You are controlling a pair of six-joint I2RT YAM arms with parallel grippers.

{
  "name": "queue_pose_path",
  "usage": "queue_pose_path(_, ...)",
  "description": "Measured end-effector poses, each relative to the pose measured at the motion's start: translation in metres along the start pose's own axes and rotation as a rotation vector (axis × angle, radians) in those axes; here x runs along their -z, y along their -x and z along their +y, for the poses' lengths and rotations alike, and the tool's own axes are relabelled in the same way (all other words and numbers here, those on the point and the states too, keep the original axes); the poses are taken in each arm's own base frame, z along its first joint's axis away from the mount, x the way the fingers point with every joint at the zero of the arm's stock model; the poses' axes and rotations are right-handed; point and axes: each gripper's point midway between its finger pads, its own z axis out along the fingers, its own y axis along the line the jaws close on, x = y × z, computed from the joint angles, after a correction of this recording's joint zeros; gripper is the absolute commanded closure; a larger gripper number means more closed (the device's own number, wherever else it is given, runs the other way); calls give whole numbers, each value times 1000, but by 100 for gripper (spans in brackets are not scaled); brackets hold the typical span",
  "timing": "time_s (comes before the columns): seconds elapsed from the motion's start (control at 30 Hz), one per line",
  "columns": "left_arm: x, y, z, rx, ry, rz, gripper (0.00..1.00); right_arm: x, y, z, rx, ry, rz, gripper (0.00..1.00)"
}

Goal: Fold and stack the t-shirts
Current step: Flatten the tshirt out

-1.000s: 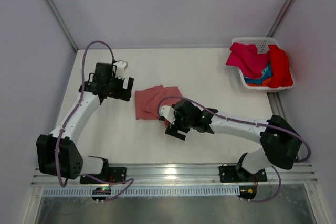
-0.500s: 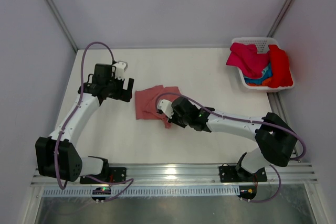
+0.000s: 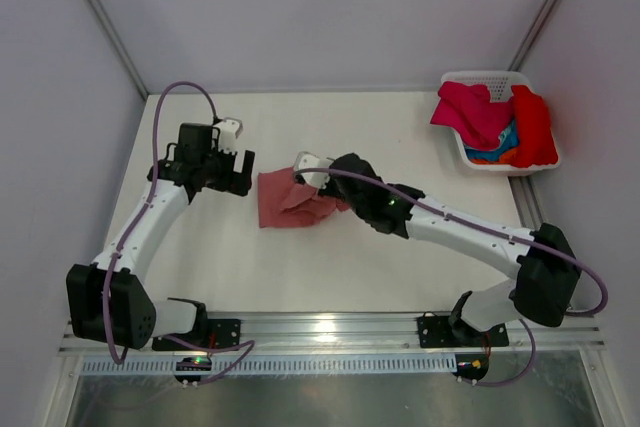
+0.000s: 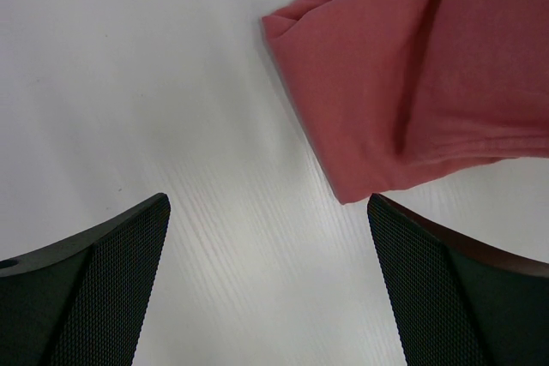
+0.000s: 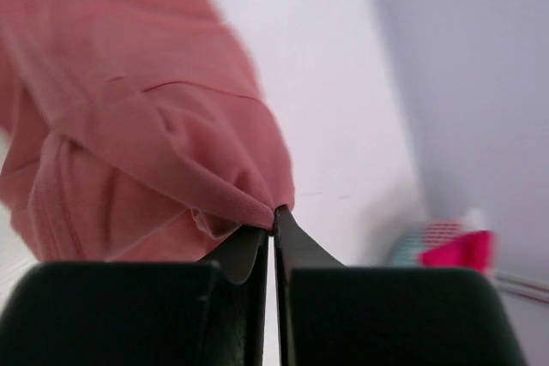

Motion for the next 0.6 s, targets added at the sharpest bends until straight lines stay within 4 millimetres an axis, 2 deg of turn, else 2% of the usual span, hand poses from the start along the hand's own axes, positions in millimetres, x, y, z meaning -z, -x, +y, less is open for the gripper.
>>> queue_pose_path(0.1,0,0,0,0,-1,0,1,22,43,-69,43,-193,-75,97)
queue_pose_path(0.17,0,0,-1,0,-5,0,1,47,69,-118,85,-342,-118,97)
queue_pose_path(0.33,0,0,-3,0,-15,-1,1,107,104,-196,189,-619,-157,97)
queue_pose_path(0.43,-1,0,-4,1,-23,2,1,135,116,-226,243,-730,-148,97)
queue_pose_path(0.53,-4,-2,-6,2,-37,12,1,144,118,-234,254,-767,-137,97)
queue_pose_path(0.6,-6,-4,-8,2,-54,22,1,141,116,-232,245,-752,-130,97)
